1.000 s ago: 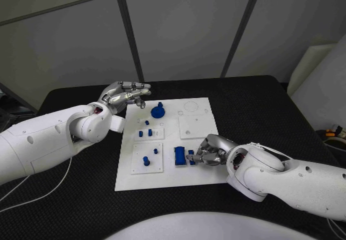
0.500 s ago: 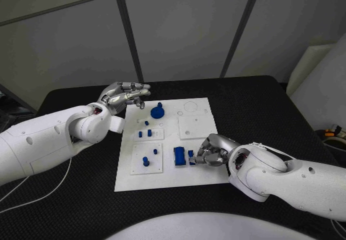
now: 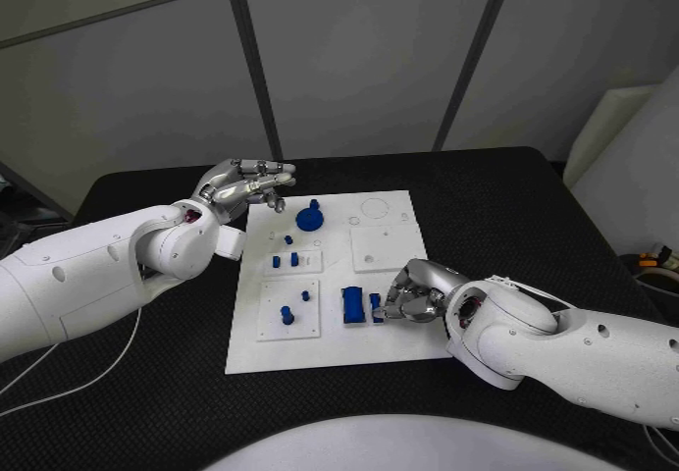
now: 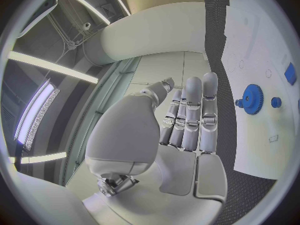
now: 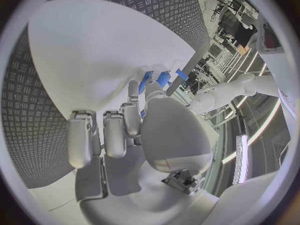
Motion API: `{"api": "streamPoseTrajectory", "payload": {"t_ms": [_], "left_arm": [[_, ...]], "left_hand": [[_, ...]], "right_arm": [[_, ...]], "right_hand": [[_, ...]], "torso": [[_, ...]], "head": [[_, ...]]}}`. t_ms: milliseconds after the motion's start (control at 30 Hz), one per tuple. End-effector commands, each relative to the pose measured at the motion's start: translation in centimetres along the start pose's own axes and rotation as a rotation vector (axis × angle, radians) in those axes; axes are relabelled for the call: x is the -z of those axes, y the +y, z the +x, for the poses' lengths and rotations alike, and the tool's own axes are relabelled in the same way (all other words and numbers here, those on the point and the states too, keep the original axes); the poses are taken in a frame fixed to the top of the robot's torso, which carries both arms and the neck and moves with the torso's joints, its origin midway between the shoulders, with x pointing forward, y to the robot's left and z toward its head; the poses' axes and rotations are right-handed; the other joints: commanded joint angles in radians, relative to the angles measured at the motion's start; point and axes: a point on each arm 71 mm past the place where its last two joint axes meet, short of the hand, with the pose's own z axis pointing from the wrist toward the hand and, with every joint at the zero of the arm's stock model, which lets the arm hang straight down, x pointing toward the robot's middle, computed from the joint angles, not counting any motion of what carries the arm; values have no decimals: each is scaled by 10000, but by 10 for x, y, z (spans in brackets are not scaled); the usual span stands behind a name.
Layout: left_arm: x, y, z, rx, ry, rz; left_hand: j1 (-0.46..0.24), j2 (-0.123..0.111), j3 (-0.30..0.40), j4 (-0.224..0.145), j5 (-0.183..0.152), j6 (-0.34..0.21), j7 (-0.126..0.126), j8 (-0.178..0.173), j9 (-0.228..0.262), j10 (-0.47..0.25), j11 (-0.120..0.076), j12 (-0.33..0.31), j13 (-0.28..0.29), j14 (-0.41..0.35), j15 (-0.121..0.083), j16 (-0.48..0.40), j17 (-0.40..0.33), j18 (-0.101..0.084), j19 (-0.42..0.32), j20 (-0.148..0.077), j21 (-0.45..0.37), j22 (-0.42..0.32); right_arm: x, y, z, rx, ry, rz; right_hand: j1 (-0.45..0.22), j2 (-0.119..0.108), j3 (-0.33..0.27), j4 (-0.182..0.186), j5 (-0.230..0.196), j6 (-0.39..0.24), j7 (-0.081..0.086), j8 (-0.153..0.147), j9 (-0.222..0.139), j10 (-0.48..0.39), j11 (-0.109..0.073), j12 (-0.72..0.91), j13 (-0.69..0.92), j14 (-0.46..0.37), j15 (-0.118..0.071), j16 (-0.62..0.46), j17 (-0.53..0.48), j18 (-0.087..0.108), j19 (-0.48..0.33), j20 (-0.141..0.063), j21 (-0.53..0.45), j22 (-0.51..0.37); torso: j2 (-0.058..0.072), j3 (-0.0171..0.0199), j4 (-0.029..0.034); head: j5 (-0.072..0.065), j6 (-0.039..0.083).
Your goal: Assemble the parts on the task board
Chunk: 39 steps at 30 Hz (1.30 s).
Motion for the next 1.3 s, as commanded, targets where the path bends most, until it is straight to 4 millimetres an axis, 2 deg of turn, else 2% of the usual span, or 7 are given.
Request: {"api": "streamPoseTrajectory", "payload": {"t_ms": [33, 333, 567, 733, 867, 1033, 1300], "left_arm": [[0, -1, 1, 60, 100, 44], [0, -1, 1, 60, 98, 43], [-1, -1, 0, 52, 68, 34], [-2, 1, 0, 45, -16, 35], [-1, 5, -3, 36, -377, -60], [2, 10, -11, -103, -1177, -32], [0, 23, -23, 570, -3006, 447]], "left_hand": [[-38, 29, -56, 19, 31, -34, 1, 46, 4, -65, -29, 30, -9, -45, 21, 20, -9, -102, -3, 40, -62, -9], [-21, 57, -37, 16, 41, -36, 1, 55, 5, -70, -31, 43, -12, -49, 20, 24, -19, -100, -1, 40, -66, -13], [-14, 66, -29, 12, 43, -37, 0, 58, 6, -73, -31, 47, -13, -50, 20, 26, -23, -100, -1, 40, -67, -14], [-53, 61, -46, 34, 36, -43, 5, 69, 6, -79, -25, 63, -17, -56, 27, 33, -36, -101, 0, 44, -74, -20], [-287, -51, -214, 156, 40, -69, -3, 109, 8, -125, -28, 126, -30, -340, 86, -75, -140, -118, -187, 92, -227, -99], [-674, -196, -777, 460, 60, 33, -30, 308, 23, -299, 128, 173, -129, -2514, 434, -1884, -1173, -223, -2057, 424, -1764, -974], [-365, 37, -871, 612, 67, 44, -98, 98, -21, 115, 326, -1018, -352, -3117, 1039, -5746, -3056, -99, -4195, 1294, -4279, -3191]], "right_arm": [[0, 2, -1, 140, -115, -223], [4, 5, -4, -150, -395, -900], [5, 5, -12, -1295, -717, -2434], [-8, -11, -29, -3365, -1083, -3012], [-30, -28, -50, -5253, -1355, -2968], [-58, -43, -77, -6976, -1859, -3033], [-99, -53, -96, -8302, -2488, -3258]], "right_hand": [[166, 58, 6, -44, -45, -20, -40, 45, 12, 30, -48, -1, -364, 704, -55, 65, 809, -198, 522, -60, 61, 2103], [-136, -34, -199, 198, -149, -89, 28, 14, 31, -40, 6, -211, -492, 679, -19, -10, 696, -176, 458, -40, -8, 2039], [-142, -325, -449, 421, 46, -816, 379, -452, -116, -807, 291, -1948, -1648, 435, 202, -724, -312, 116, -403, 136, -950, 1171], [446, -202, -338, 320, 408, -1394, 676, -966, -310, -1769, 545, -3972, -3086, 86, 408, -1810, -1651, 479, -1498, 348, -2278, 0], [1201, -73, -129, 222, 494, -1810, 1027, -1391, -470, -3790, 903, -6993, -5291, -2195, 747, -6467, -6387, 1343, -5023, 637, -6722, -3614], [2051, -30, 244, 353, 213, -2256, 1593, -1789, -870, -4560, 1649, -9209, -7922, -4040, 1601, -9964, -8326, 1229, -6497, 1306, -9521, -5466], [2154, -37, 426, 392, 73, -1776, 1592, -2575, -2040, -3958, 1834, -10839, -11444, -4090, 2107, -13070, -10830, 1450, -6163, 2036, -12180, -7762]], "torso": [[1, 1, -13], [-20, 5, -14], [-51, -4, -27], [-195, -70, -73], [-424, -125, -171], [-562, -117, -254], [-781, -85, -358]], "head": [[3, -3], [-2, 37], [3, 129], [34, 262], [112, 425], [224, 838], [432, 1392]]}}
